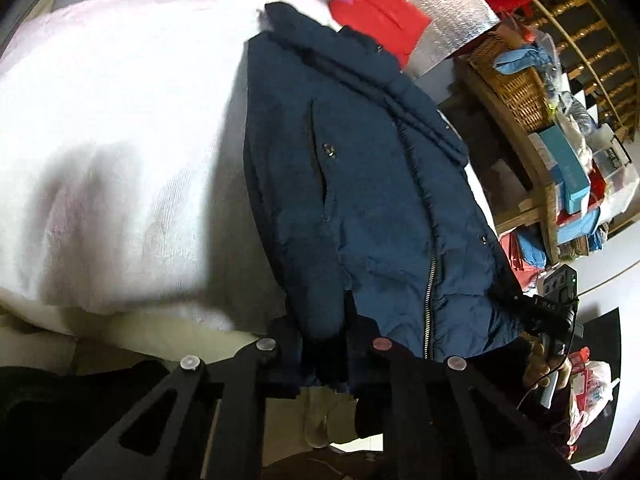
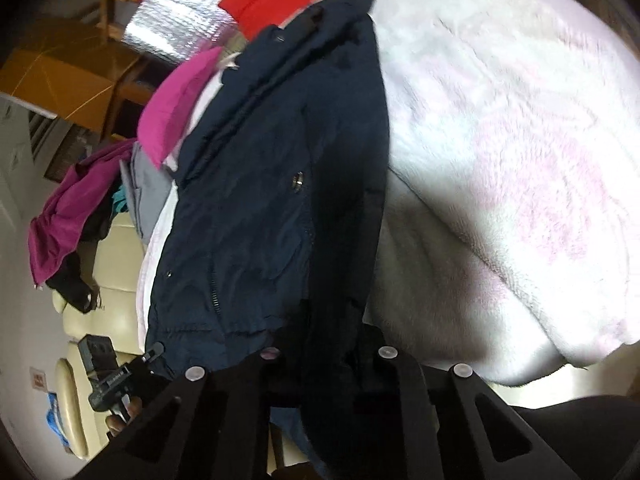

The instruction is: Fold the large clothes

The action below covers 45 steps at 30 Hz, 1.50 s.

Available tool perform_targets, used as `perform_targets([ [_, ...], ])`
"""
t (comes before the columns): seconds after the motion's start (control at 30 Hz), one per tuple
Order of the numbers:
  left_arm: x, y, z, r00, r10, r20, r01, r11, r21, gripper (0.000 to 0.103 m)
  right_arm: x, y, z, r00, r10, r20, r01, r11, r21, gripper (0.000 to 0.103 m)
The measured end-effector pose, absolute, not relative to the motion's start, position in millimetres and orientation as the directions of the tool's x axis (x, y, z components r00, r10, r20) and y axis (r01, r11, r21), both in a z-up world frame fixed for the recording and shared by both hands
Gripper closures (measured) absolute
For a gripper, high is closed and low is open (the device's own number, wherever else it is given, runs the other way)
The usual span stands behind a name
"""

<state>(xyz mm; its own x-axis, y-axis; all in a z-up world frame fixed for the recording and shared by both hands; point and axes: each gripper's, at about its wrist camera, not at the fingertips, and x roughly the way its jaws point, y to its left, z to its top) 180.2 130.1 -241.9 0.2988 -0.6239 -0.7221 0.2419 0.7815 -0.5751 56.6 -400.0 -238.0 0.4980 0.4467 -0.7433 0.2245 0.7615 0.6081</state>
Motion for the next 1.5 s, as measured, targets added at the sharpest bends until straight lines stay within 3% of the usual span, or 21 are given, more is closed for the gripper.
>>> perform_targets([
  [0.37, 137.7, 128.3, -188.2, 0.289, -0.651, -0.702, 0.347, 0.754, -0.557, 0.089, 11.7, -390.3, -189.7, 0.508, 0.459, -0.728, 0.13, 0.795, 0.592, 0.088],
  [0.77, 141.4, 153.1, -94.6, 0.361, -0.729, -0.581, 0.388, 0.684, -0.617, 0.089, -33.3, -405.1, -86.4, 0.75, 0.386, -0.537, -0.014, 0.821, 0.571, 0.089],
  [1.1, 244.4, 151.2, -60.2, 0.488, -0.738, -0.466, 0.331, 0.65, -0.684, 0.089, 49.8, -440.1, -58.1, 0.875, 0.338, -0.348, -0.001, 0.718, 0.696, 0.09],
  [1.5, 373.1, 125.8, -117.9, 0.608, -0.611, -0.508, 0.113, 0.699, -0.706, 0.089, 198.5, -455.8, -119.0, 0.907, 0.197, -0.371, 0.169, 0.637, 0.752, 0.09],
])
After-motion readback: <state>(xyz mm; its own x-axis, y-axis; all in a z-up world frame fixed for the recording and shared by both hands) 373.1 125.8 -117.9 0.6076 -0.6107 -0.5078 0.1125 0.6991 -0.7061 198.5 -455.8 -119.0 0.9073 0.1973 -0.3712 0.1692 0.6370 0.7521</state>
